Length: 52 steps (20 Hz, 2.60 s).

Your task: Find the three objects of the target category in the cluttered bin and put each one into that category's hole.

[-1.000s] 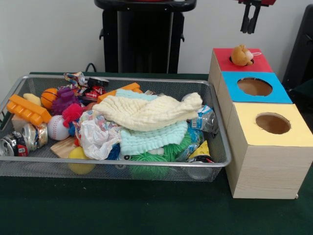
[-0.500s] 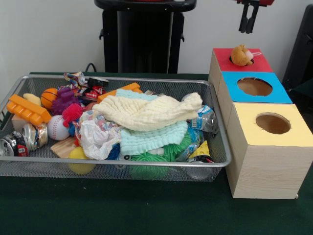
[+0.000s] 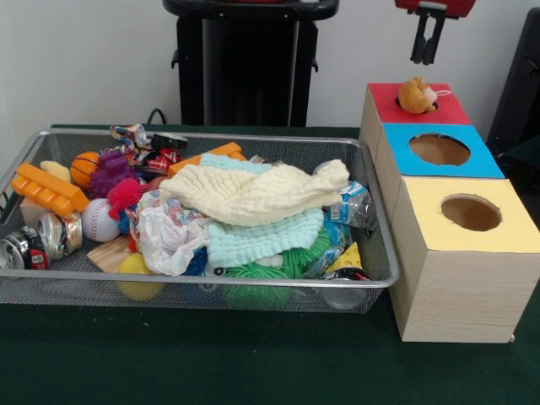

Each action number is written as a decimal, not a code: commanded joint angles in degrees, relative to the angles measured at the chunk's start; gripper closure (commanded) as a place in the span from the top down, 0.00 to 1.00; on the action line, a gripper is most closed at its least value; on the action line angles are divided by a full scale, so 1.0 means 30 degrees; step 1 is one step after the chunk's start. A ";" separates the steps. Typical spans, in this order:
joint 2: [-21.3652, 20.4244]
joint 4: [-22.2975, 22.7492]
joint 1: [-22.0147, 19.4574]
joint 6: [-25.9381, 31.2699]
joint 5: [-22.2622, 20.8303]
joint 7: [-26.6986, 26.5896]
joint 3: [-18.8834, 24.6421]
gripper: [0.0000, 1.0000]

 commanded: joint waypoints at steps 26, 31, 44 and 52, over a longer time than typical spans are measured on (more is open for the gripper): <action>0.2290 0.0937 -0.1302 -0.3283 -0.0752 0.3220 0.2942 0.00; 0.2530 0.0975 -0.1400 -0.3471 -0.0706 0.3313 0.3169 0.00; 0.3168 0.1169 -0.1809 -0.4137 -0.0639 0.3446 0.3955 0.00; 0.4163 0.1106 -0.2305 -0.5120 -0.0930 0.3500 0.4542 0.00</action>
